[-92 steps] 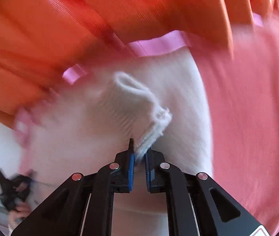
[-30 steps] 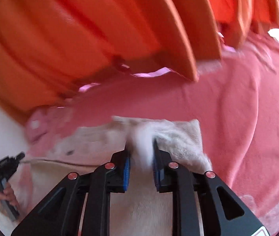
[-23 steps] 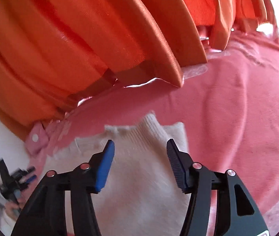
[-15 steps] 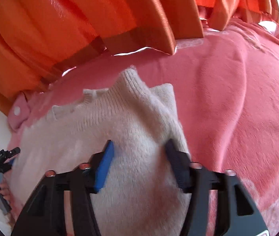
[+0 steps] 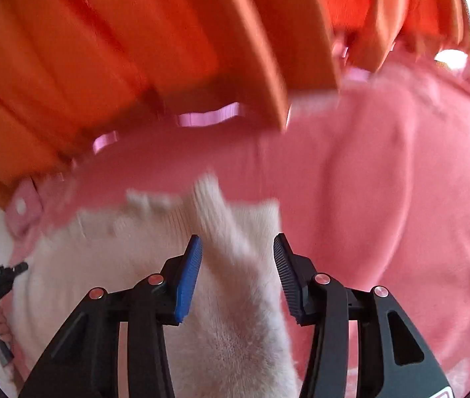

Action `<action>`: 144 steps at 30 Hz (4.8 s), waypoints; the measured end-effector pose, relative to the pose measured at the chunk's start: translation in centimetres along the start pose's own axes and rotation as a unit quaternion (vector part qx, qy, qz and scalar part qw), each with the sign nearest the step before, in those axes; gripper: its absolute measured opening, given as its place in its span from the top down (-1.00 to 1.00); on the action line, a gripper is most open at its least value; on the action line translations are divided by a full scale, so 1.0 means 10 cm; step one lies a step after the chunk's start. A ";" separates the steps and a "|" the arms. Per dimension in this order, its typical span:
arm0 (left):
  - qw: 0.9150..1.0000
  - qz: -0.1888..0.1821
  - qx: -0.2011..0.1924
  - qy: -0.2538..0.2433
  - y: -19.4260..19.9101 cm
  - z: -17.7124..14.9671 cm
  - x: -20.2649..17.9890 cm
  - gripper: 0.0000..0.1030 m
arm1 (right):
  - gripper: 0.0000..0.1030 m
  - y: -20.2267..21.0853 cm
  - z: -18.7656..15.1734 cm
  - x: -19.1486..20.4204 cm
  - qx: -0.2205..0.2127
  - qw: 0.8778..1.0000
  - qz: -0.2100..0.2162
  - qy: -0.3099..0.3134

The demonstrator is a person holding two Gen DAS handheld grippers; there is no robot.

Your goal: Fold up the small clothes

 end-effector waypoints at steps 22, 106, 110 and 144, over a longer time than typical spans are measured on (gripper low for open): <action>0.999 -0.033 -0.021 -0.006 0.13 0.19 -0.12 0.37 | 0.65 -0.11 0.14 -0.12 -0.005 1.000 0.005 -0.021; 0.993 -0.020 -0.060 0.095 0.89 -0.61 0.28 0.76 | 0.88 0.55 -0.24 0.20 0.002 0.999 0.037 -0.005; 0.995 0.008 -0.067 0.072 0.77 -0.51 0.30 1.00 | 0.89 1.01 -0.04 0.31 -0.083 0.994 0.074 0.019; 0.997 -0.008 -0.036 0.069 0.42 -0.63 0.50 0.52 | 0.51 0.42 -0.33 -0.30 0.000 0.998 -0.017 -0.061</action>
Point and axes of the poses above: each gripper's, at about its wrist camera, not at the fingertips, and y roughly against the way its jaws point, x to its left, z to its top, the point moved 2 cm from there along -y, roughly the way its jaws point, and after that the axes turned 5 degrees about -z, right-handed, at the moved point
